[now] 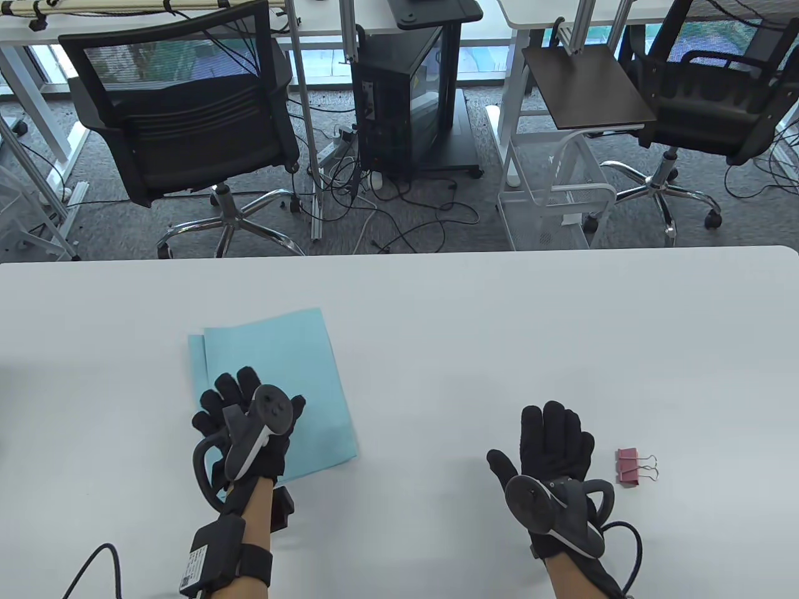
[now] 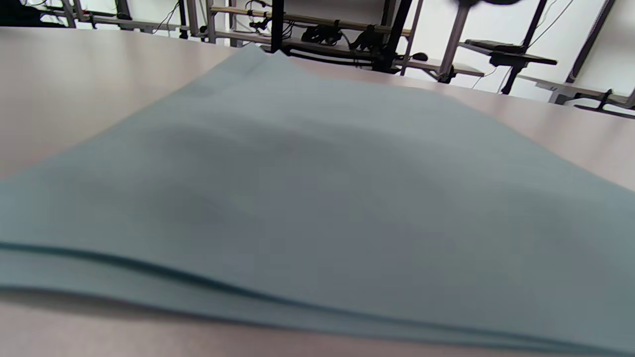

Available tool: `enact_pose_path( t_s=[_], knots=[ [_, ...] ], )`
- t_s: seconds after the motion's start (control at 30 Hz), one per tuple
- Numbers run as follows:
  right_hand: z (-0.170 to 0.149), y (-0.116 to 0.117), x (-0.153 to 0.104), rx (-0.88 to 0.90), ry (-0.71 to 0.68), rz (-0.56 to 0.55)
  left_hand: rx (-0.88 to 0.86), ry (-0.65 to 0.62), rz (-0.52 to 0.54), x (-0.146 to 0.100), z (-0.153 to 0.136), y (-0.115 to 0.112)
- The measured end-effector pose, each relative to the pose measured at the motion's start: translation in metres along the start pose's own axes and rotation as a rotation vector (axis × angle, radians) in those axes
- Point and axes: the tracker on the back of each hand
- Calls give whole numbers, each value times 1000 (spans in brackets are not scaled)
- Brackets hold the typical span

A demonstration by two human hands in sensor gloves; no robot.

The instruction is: Clip paper with binder clip (Right hand to clip)

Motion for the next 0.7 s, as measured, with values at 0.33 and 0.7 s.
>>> enact_pose_path(
  t_s=[0.33, 0.7],
  knots=[
    [-1, 2, -1, 8, 15, 28, 94, 283, -204, 25, -14, -23],
    [-2, 4, -2, 28, 35, 42, 56, 346, -205, 31, -31, -5]
  ],
)
Point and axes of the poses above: the tracker on the back of each hand, its own z axis roughly to the thumb side, its own x axis roughly from the wrist to the fingertips, y = z × x, and after that the axes turned 8 degrees about z, right-handed
